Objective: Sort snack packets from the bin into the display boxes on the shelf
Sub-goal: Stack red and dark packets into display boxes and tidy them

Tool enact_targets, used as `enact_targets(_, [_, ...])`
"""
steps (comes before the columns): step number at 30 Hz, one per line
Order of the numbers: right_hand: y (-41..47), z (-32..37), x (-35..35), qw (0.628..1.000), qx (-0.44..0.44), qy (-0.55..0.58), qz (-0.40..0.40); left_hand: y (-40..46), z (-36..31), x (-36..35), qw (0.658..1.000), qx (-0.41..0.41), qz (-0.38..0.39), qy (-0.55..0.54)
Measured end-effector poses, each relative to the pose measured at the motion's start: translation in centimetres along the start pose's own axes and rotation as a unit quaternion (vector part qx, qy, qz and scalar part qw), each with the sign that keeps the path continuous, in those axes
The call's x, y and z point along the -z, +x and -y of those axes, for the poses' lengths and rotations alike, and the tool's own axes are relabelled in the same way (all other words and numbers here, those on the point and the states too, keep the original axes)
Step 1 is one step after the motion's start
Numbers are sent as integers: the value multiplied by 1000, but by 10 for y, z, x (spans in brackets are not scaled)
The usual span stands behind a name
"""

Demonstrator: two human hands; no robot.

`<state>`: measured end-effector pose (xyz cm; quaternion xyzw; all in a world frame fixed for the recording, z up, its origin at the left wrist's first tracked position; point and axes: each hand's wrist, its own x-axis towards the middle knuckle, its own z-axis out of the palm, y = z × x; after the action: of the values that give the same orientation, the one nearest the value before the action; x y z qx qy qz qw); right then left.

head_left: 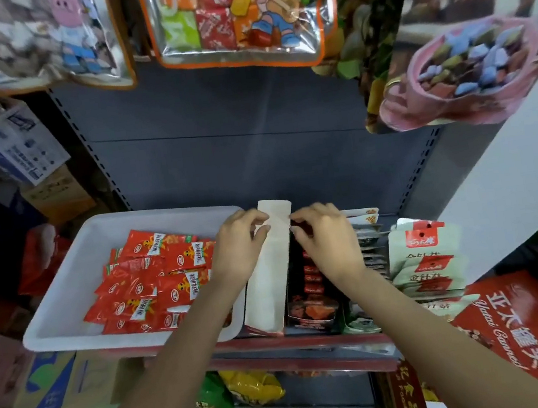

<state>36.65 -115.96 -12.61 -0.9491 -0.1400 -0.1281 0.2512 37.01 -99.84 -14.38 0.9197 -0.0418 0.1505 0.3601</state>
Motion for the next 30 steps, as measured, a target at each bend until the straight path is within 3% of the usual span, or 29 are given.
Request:
enact_targets(5, [10, 54, -34, 995, 17, 63, 72, -9, 40, 32, 995, 89, -13, -43])
enact_targets(10, [22, 102, -93, 982, -18, 74, 174, -17, 104, 66, 988, 152, -21, 10])
enact_targets(15, [30, 129, -164, 952, -81, 75, 287, -28, 198, 87, 969, 200, 101, 101])
enact_targets(19, [33, 138, -204, 917, -122, 40, 379, -34, 244, 102, 948, 171, 229, 142])
enact_targets(23, [35, 149, -222, 914, -147, 23, 378, -33, 259, 106, 943, 162, 252, 142])
enact_targets(27, [33, 157, -221, 947, -117, 61, 291, -28, 254, 98, 962, 185, 171, 104])
enact_targets(30, [26, 161, -217, 948, -105, 109, 280, -22, 248, 89, 968, 217, 117, 47])
